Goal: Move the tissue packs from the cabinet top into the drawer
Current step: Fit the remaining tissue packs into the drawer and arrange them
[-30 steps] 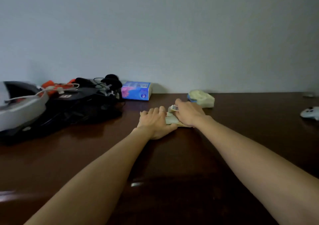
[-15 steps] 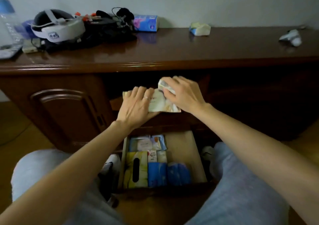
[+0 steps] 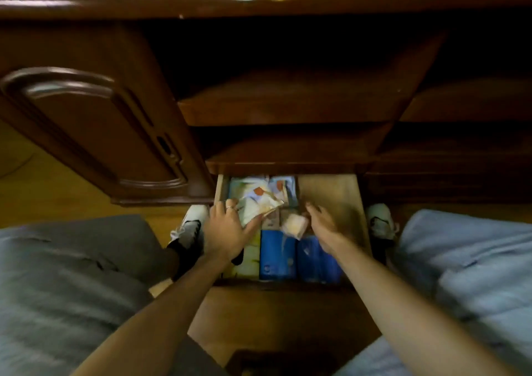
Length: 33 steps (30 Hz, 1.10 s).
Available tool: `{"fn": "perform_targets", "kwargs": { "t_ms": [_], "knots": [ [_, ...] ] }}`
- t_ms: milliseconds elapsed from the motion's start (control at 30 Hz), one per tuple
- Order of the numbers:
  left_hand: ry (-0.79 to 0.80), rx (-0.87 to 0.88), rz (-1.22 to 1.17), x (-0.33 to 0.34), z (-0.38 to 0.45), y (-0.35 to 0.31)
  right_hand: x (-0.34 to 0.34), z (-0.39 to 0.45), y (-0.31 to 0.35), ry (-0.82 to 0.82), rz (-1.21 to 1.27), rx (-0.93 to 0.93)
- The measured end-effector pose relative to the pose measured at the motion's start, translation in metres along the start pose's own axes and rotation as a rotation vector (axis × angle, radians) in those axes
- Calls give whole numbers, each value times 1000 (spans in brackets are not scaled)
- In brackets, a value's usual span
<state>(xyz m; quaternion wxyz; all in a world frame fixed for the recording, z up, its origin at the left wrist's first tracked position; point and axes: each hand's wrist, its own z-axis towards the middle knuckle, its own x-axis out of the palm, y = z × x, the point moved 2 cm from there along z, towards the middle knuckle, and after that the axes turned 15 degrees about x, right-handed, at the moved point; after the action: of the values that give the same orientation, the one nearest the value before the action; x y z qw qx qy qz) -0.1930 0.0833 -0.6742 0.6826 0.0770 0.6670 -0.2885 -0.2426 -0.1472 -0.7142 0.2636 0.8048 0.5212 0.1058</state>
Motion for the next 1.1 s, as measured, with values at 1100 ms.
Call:
{"fn": "perform_targets", "kwargs": {
  "t_ms": [1100],
  "knots": [
    [-31,54,168,66,-13,34,-47,21,-24,27,-1502,-35]
  ]
}}
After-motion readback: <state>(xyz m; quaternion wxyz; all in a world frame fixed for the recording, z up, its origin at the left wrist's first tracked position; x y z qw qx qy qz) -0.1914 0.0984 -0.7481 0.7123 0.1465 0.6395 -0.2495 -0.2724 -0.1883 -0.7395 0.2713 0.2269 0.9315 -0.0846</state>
